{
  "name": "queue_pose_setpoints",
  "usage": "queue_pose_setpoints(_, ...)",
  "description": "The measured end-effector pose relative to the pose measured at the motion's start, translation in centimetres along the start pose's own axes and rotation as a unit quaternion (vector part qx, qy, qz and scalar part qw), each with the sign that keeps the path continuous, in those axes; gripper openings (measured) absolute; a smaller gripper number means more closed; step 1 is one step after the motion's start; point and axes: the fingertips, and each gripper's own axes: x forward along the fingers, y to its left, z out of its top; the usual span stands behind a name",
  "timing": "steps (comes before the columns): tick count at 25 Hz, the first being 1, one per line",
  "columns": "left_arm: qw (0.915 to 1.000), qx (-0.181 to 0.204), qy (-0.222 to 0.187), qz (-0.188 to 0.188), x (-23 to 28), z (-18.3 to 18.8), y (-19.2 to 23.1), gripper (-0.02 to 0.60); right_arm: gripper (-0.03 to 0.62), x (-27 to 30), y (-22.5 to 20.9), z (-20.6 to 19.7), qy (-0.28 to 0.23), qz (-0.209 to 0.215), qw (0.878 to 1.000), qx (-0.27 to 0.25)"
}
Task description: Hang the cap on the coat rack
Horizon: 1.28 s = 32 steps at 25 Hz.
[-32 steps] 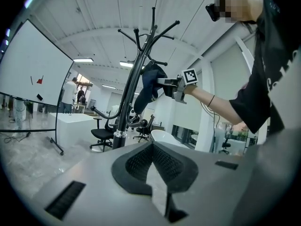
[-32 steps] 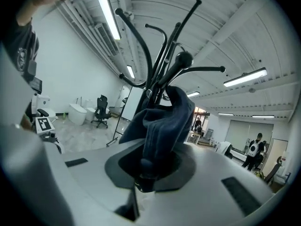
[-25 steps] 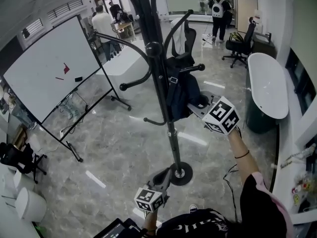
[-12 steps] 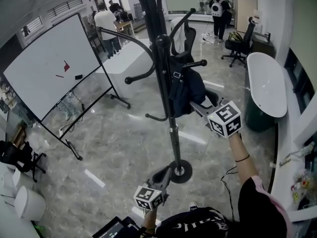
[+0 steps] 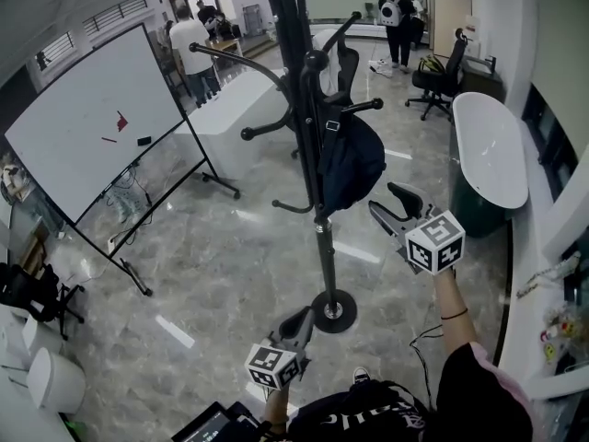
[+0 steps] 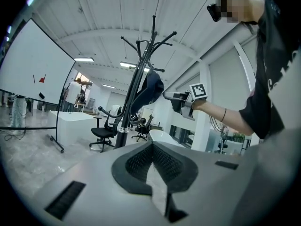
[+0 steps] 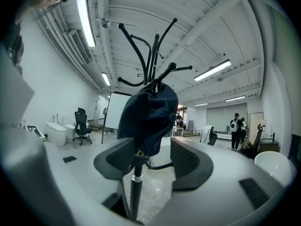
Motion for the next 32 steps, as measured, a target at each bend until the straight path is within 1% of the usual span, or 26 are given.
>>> queue_pose_setpoints(5,0.9999,0.002,0.004,-0.012,-2.1,-1.1,-1.2,-0.002,0.241,-2.6,4.5,-1.7,0.007,0.006,1.000,0.000)
queue_pose_setpoints(8,0.9999,0.008,0.000,-0.013,-3.7,-2.0,-1.4,-0.002,0.239,-4.0,8.3,-2.9,0.010,0.018,1.000,0.002)
queue_pose_setpoints(10,0.9998,0.009,-0.002,-0.017,-4.8,-2.1,-1.8,-0.002,0.222,-4.8,10.9,-3.7,0.015,0.024,1.000,0.002)
queue_pose_setpoints(12,0.9997,0.009,-0.006,-0.021,-6.0,-1.9,-2.4,-0.002,0.184,-5.6,13.5,-4.3,0.016,0.029,0.999,0.010)
queue_pose_setpoints(16,0.9995,0.011,-0.007,-0.029,-9.0,-2.5,-4.0,-0.002,0.073,-7.7,18.4,-5.7,0.016,0.039,0.998,0.044)
queue_pose_setpoints(18,0.9994,0.011,-0.004,-0.032,-10.8,-3.4,-4.7,-0.002,0.047,-8.9,20.8,-6.9,0.022,0.041,0.997,0.058)
queue_pose_setpoints(22,0.9992,0.008,0.004,-0.040,-14.2,-4.9,-6.0,-0.002,0.037,-11.2,25.3,-9.2,0.039,0.043,0.995,0.081)
queue_pose_setpoints(26,0.9990,0.000,0.003,-0.045,-17.2,-5.8,-6.9,-0.002,0.034,-13.6,29.1,-10.8,0.057,0.039,0.992,0.108)
queue_pose_setpoints(29,0.9984,-0.005,0.005,-0.057,-18.7,-6.8,-8.5,-0.002,0.032,-16.1,31.4,-12.4,0.073,0.030,0.989,0.127)
queue_pose_setpoints(32,0.9972,-0.007,0.009,-0.074,-19.7,-7.3,-10.4,-0.002,0.029,-18.4,32.8,-13.4,0.083,0.022,0.987,0.133)
